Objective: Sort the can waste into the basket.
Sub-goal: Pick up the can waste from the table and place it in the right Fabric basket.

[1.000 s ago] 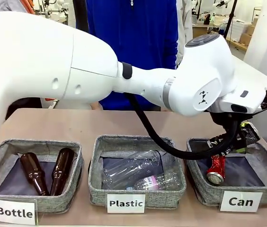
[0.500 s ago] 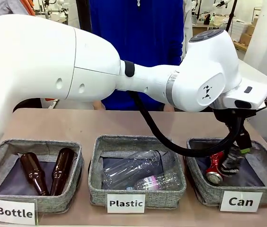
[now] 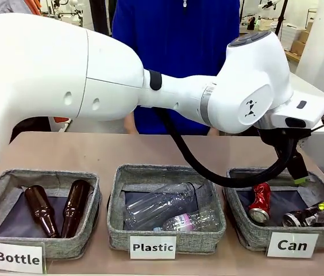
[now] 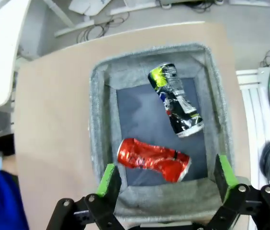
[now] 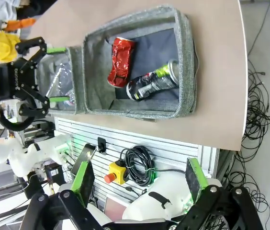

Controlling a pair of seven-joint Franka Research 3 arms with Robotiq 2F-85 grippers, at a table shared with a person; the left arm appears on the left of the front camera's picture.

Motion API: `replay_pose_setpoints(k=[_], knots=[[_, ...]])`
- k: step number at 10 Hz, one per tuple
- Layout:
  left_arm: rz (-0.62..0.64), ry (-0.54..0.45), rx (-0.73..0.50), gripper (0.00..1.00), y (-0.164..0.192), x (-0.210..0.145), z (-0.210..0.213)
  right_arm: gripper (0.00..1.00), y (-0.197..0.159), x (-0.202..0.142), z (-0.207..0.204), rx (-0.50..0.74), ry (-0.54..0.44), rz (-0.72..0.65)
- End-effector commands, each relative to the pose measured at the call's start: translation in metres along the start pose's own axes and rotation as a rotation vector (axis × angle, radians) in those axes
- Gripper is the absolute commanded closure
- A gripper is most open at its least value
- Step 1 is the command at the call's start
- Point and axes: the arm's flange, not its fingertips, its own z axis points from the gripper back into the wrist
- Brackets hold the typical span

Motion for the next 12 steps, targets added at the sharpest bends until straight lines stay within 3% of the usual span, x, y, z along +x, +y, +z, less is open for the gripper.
replay_pose_setpoints(k=[1, 4, 6, 8, 10, 12], knots=[[0.122, 0.054, 0.028, 0.00, 0.002, -0.036, 0.053, 0.00, 0.000, 0.000, 0.000, 0.000, 0.000, 0.000], [0.334, 0.002, 0.103, 0.00, 0.011, -0.117, 0.146, 0.00, 0.064, 0.031, -0.024, 0.071, -0.100, 0.101], [0.534, -0.057, 0.115, 0.00, 0.014, -0.200, 0.216, 0.00, 0.115, 0.052, -0.066, 0.134, -0.121, 0.182], [0.774, -0.116, 0.062, 0.00, 0.004, -0.305, 0.274, 0.00, 0.155, 0.061, -0.119, 0.214, -0.082, 0.198], [0.912, -0.211, -0.057, 0.00, -0.016, -0.410, 0.322, 0.00, 0.177, 0.073, -0.147, 0.343, -0.102, 0.069], [0.968, -0.404, -0.234, 0.00, -0.046, -0.481, 0.345, 0.00, 0.177, 0.088, -0.151, 0.507, -0.137, -0.123]])
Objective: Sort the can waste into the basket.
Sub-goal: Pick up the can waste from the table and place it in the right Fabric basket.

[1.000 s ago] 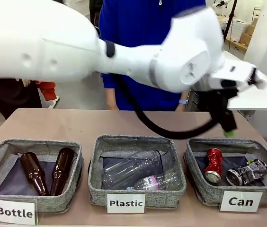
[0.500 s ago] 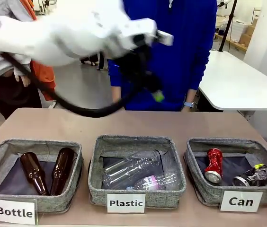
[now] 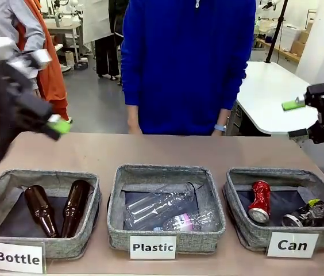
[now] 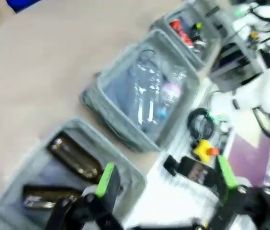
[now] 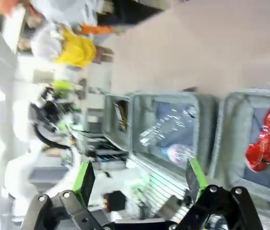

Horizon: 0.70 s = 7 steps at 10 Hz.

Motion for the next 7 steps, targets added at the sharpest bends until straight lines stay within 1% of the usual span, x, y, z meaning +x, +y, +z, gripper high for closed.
replay_pose_setpoints(k=[1, 2, 3, 4, 5, 7], knots=[[0.073, -0.128, -0.175, 0.00, 0.015, -0.039, 0.017, 0.00, -0.005, 0.014, 0.004, 0.103, -0.045, -0.139], [0.155, -0.227, -0.257, 0.00, 0.026, -0.066, 0.023, 0.00, -0.012, 0.017, 0.009, 0.156, 0.016, -0.158], [0.292, -0.322, -0.320, 0.00, 0.038, -0.082, 0.029, 0.00, -0.021, 0.021, 0.014, 0.117, 0.017, -0.155], [0.402, -0.414, -0.309, 0.00, 0.046, -0.095, 0.039, 0.00, -0.012, 0.010, 0.001, 0.097, -0.013, -0.118], [0.178, -0.204, -0.265, 0.00, 0.034, -0.075, 0.034, 0.00, -0.012, 0.010, 0.001, 0.097, -0.013, -0.118], [0.178, -0.204, -0.265, 0.00, 0.034, -0.075, 0.034, 0.00, -0.012, 0.010, 0.001, 0.097, -0.013, -0.118]])
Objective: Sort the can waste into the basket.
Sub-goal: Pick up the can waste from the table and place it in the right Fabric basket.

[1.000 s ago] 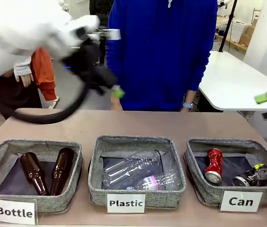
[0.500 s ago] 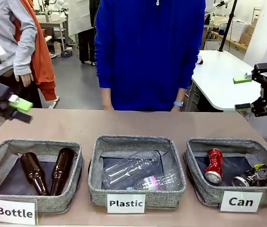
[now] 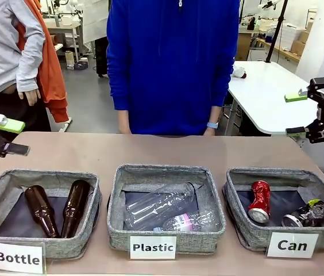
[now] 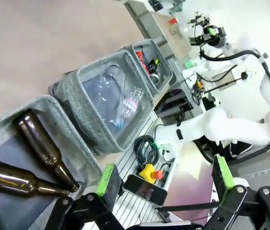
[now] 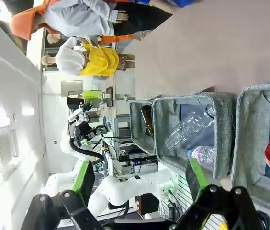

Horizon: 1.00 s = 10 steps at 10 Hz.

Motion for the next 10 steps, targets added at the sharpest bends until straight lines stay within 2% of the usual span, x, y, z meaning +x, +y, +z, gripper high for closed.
replay_pose_setpoints(k=[1, 10], knots=[[-0.049, 0.033, 0.007, 0.00, -0.0031, 0.0043, 0.0004, 0.00, 0.0013, -0.0015, -0.0010, 0.002, -0.018, 0.007], [-0.049, 0.033, 0.007, 0.00, -0.0031, 0.0043, 0.0004, 0.00, 0.0013, -0.0015, -0.0010, 0.002, -0.018, 0.007]])
